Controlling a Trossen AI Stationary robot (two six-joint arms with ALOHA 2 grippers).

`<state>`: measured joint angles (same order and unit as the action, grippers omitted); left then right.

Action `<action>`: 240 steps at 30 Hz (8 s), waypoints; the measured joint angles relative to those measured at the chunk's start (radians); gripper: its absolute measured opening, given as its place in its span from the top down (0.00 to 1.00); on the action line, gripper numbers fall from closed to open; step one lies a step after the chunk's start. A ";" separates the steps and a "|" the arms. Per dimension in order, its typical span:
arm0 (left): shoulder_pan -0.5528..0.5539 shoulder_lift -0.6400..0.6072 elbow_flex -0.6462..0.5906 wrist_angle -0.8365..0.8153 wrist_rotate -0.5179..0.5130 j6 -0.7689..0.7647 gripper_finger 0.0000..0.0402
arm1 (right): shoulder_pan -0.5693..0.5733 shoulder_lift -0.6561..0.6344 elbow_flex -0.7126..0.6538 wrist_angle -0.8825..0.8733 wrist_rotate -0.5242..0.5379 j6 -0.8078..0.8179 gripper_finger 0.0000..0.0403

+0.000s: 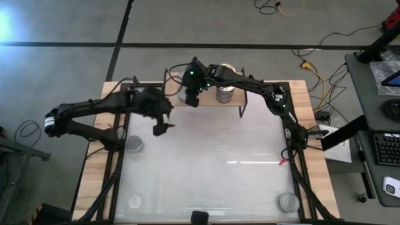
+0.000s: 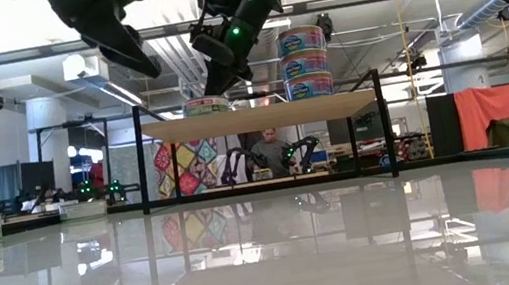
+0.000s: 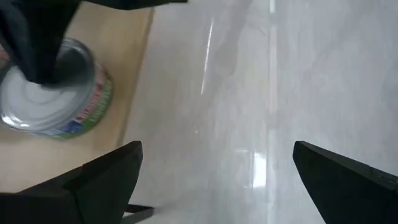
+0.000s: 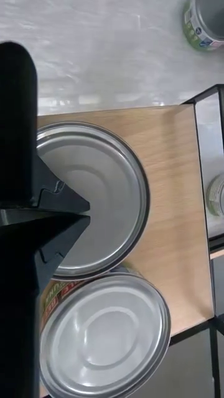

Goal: Stack canned seafood by type on shelf
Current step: Put the green tuna can on the shelf, then stack the green tuna can on top of the green tuna can on the shelf

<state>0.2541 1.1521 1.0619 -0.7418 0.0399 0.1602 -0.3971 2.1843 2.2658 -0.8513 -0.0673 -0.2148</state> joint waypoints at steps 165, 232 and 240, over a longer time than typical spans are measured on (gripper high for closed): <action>-0.708 0.406 -0.554 0.952 -0.501 -0.755 1.00 | 0.727 -0.238 -0.967 0.270 0.672 0.832 0.97; -0.828 0.679 -0.532 1.348 -0.613 -0.793 0.17 | 0.682 -0.324 -1.167 0.663 0.573 0.555 0.21; -0.825 0.779 -0.506 1.424 -0.694 -0.745 0.04 | 0.673 -0.324 -1.170 0.680 0.566 0.528 0.17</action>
<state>-0.5713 1.9307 0.5556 0.6818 -0.6543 -0.5851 0.2760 1.8606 1.0956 -0.1717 0.4984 0.3132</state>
